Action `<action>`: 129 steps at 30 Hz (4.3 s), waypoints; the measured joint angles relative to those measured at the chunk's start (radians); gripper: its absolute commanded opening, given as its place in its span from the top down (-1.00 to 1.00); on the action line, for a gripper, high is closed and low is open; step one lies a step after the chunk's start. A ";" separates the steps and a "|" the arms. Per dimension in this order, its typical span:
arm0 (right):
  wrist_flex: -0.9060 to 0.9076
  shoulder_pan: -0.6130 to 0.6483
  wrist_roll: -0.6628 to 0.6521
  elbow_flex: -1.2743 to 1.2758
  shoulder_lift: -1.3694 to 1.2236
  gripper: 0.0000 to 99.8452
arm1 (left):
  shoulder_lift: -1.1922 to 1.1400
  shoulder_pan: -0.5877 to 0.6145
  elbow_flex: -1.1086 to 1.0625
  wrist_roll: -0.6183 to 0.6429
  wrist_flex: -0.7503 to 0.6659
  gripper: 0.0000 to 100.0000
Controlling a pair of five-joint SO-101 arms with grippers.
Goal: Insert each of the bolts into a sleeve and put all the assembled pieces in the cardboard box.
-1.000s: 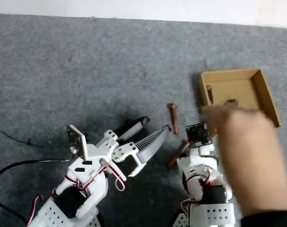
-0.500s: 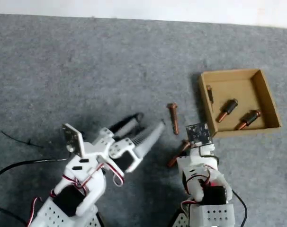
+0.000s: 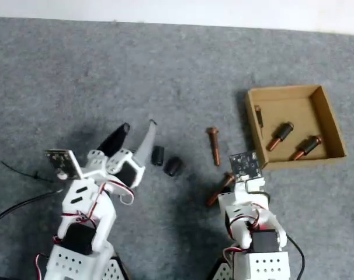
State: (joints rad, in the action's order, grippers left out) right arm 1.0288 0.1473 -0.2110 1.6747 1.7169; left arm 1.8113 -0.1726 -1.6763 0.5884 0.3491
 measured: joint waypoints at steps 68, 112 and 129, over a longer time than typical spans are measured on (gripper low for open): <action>-0.002 -0.152 -0.046 -0.052 -0.095 0.59 | 0.000 0.342 0.109 -0.512 0.546 0.54; -0.181 0.505 0.730 -1.235 -1.757 0.58 | 0.006 0.342 0.109 -0.512 0.546 0.54; -0.269 0.503 0.730 -1.203 -1.846 0.61 | 0.006 0.342 0.109 -0.512 0.546 0.54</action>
State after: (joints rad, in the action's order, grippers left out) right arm 0.7603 0.6506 0.5194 0.4718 -0.1289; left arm 1.8174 0.1695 -1.5673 0.0760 0.8953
